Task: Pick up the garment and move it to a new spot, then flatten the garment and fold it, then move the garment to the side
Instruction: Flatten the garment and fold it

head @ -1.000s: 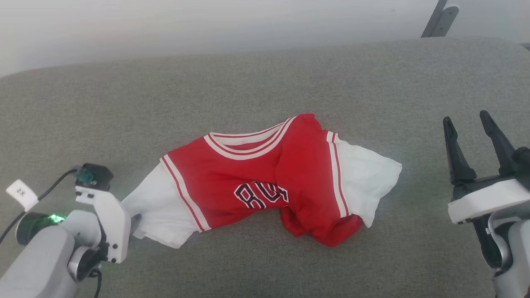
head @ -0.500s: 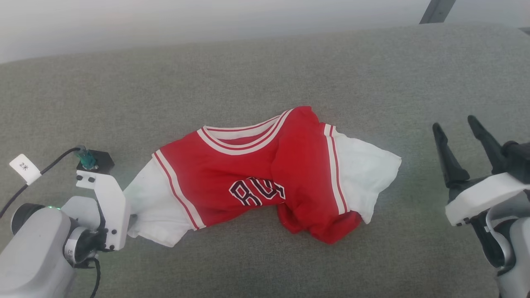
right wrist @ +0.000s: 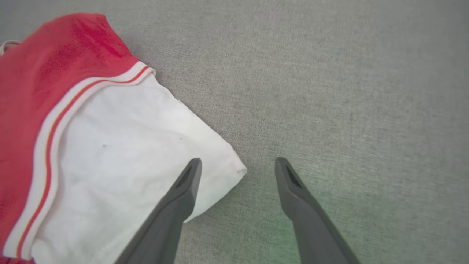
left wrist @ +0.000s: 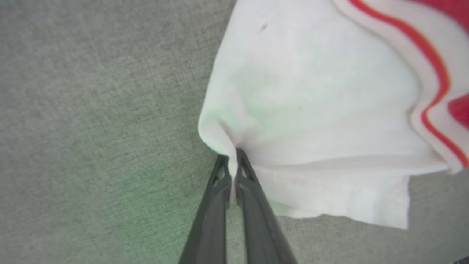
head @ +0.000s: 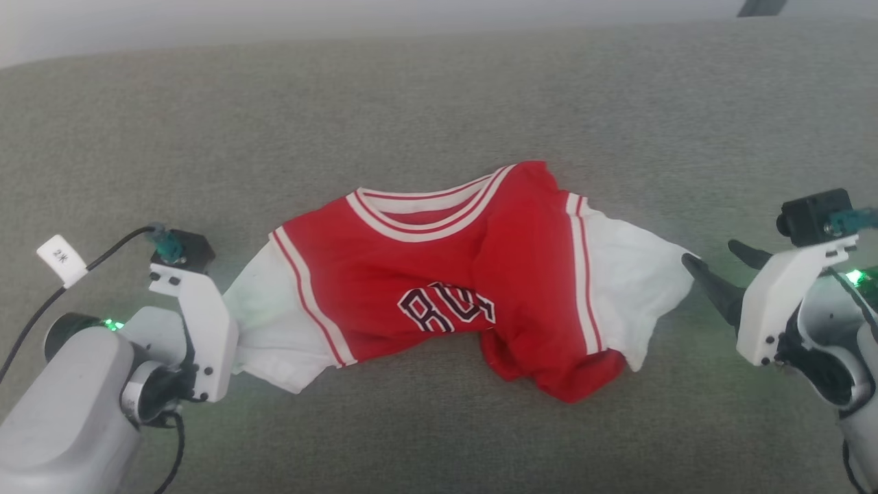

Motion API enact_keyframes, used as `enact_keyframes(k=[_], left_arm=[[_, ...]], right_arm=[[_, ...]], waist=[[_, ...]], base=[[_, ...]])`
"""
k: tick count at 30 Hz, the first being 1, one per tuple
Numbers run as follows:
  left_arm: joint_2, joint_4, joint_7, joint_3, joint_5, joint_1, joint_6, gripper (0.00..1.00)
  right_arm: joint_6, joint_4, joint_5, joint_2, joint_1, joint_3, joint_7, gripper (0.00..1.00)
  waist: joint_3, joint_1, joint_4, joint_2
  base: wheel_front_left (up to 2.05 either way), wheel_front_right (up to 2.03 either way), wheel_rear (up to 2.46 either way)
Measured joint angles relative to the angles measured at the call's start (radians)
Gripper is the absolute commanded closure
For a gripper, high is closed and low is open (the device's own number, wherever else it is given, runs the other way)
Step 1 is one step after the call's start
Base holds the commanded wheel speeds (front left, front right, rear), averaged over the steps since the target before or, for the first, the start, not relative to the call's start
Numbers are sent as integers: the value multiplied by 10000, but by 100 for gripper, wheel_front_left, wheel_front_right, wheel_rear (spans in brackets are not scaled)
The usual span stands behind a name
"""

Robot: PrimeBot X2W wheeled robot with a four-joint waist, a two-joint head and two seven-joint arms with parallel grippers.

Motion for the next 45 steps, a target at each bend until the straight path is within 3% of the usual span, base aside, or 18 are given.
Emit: enact_keyframes(k=[8,13,15,25,32,39,45], left_arm=[[-284,-115,-186,-222,88,-364,-98,100],[-408,40,-445,-238,84,-524,-232,100],[-456,159,-523,-255,81,-573,-284,100],[-541,616,-826,-138,-63,-986,-408,100],[-121,-13,-719,224,-107,-2053,-431,100],[336,-639,-765,602,-12,-3738,-537,100],[410,-343,-976,629,198,-5244,-713,100]], right_arm=[[-2,1022,894,-495,-1088,1149,2366,0],[-6,1381,1214,-614,-1612,1659,2888,0],[-8,1561,1246,-727,-1771,1977,3187,100],[8,1766,2011,-865,-2340,1941,2341,100],[4,938,2313,-1158,-3133,1822,1756,100],[6,249,2048,-1553,-4438,2002,1166,100],[6,508,1475,-1471,-5812,2295,224,100]], waist=[[355,0,529,0],[500,0,681,0],[524,0,718,0],[251,0,796,0],[-455,0,718,-1],[-1354,0,556,0],[-1979,0,389,0]], base=[[0,0,0],[0,0,0],[0,0,0],[0,0,0],[0,0,0],[0,0,0],[0,0,0]])
